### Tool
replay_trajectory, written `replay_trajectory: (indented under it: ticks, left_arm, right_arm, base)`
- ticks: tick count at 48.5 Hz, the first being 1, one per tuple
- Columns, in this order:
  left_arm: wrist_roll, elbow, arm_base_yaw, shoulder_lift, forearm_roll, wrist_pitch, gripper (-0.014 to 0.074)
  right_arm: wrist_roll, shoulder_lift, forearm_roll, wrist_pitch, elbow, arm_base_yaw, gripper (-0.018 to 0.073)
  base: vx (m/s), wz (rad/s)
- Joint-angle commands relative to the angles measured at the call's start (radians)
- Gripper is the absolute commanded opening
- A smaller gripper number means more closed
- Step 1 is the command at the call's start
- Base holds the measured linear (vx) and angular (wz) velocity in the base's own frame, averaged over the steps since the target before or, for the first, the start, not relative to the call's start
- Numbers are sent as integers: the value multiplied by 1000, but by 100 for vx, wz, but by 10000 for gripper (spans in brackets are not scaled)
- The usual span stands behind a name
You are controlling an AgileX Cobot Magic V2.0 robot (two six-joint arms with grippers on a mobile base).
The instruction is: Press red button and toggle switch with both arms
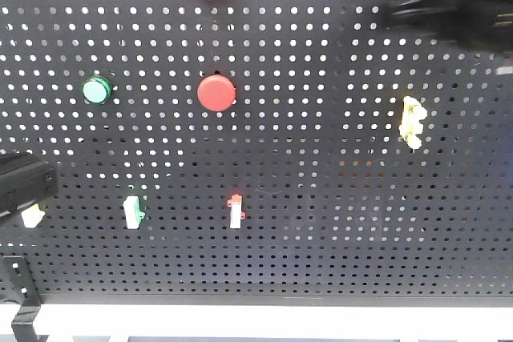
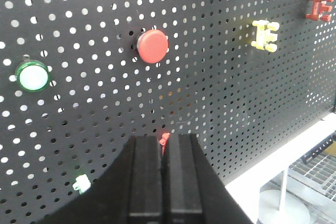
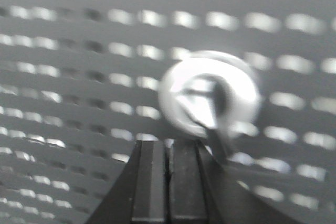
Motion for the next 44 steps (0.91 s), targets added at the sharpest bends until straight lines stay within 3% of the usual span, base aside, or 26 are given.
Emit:
replay_trajectory:
  ticks: [1,27,38,44]
  left_arm:
    - [-9,-24,-3,-7,-7,-74,1]
    - [-10,-22,-3,-7,0,-56,1]
    - [-42,195,-3,-123,16,-126,1]
    - [-63,305,-3,-217,16,-114,1]
  right_arm:
    - [5,-41,-6,-56,-36,-36,-3]
    - [-6,-158,-52,173,13,-51,-3]
    - [-6,-517,-111,14,505,-51,-3]
    - [-5,-727,-112,12,721,-51,-3]
  base:
    - [0,0]
    - [0,0]
    - [0,0]
    - [0,0]
